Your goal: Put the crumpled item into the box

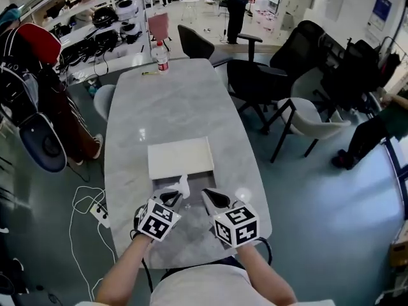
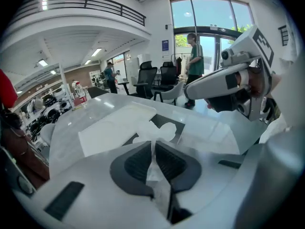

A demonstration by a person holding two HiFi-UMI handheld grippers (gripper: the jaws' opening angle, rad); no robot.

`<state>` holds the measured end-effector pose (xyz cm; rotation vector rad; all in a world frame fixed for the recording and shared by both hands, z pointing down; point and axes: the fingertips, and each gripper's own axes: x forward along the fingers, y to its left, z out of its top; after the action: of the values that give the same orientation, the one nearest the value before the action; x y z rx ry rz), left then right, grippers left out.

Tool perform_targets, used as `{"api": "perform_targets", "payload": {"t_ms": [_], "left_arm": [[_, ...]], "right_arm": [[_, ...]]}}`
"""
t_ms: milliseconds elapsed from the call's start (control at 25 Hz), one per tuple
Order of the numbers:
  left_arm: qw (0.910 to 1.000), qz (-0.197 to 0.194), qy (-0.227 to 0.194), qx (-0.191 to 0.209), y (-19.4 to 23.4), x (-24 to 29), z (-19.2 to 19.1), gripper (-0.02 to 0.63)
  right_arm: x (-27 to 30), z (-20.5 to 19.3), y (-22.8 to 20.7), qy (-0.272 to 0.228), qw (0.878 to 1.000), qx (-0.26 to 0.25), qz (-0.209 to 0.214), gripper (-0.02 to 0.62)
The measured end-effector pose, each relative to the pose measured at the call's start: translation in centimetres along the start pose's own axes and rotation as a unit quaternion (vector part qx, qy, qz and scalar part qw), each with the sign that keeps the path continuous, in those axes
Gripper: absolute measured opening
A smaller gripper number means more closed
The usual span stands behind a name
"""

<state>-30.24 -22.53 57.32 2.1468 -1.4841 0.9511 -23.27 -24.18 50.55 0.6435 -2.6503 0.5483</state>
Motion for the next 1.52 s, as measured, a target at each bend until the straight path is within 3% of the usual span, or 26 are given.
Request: {"api": "perform_targets", "payload": {"t_ms": [320, 760, 1200, 1520], "left_arm": [[0.9950, -0.054, 0.014, 0.084, 0.0, 2.7, -0.4, 0.029], [0.9842, -0.094, 0.027, 0.148, -0.1, 5.9, -0.8, 0.029], [0.9771, -0.106, 0.061, 0.174, -0.2, 8.0, -2.6, 0.029], [0.9711, -0.144, 0.057, 0.182, -0.7, 8.1, -3.0, 0.031]], "right_arm": [[-0.3, -1.6, -0.1, 0.005, 0.998, 0.018, -0.060, 0.005], [-1.8, -2.4, -1.5, 0.001, 0.991, 0.038, -0.128, 0.005], [-2.9, -3.3, -2.3, -0.004, 0.986, 0.054, -0.161, 0.005], [-3.2, -3.7, -2.3, -0.005, 0.982, 0.075, -0.173, 0.005]]}}
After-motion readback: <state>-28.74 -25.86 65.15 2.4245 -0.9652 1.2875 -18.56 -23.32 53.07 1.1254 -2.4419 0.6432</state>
